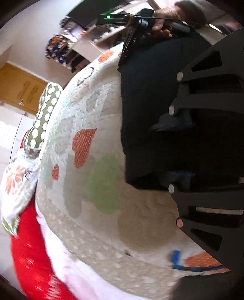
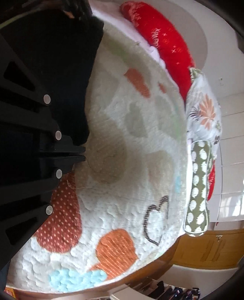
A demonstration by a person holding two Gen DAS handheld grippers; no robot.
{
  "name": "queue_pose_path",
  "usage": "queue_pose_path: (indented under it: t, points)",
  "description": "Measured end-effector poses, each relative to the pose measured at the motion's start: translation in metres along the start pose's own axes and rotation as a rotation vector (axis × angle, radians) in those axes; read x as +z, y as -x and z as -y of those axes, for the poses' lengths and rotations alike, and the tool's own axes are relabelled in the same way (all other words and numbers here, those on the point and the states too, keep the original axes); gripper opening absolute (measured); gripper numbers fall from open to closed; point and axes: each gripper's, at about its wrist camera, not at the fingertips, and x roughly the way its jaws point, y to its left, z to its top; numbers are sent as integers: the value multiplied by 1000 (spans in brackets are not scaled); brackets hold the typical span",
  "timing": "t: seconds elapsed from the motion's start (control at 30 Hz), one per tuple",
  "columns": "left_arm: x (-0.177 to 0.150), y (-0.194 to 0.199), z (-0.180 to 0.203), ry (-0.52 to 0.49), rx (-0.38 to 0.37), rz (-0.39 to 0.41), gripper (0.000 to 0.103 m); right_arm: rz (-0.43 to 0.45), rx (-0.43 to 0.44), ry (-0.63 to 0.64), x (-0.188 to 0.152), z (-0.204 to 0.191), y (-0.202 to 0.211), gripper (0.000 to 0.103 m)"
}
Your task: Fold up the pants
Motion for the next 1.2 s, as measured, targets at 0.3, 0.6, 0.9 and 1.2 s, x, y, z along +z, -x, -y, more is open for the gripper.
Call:
queue_pose_path:
  t: [0.3, 0.6, 0.9, 1.2]
  points:
    - [-29, 47, -24, 124, -6, 32, 69, 81, 127, -24, -34, -23, 85, 47]
    - [-50, 30, -20, 203, -36, 2, 80, -16, 280, 130, -96, -114, 71, 47]
    - [-53, 27, 3, 148, -14, -10, 43, 9, 230, 124, -101, -124, 63, 50]
    - [-62, 86, -10, 144, -10, 64, 40, 6, 335, 163, -103, -169, 77, 50]
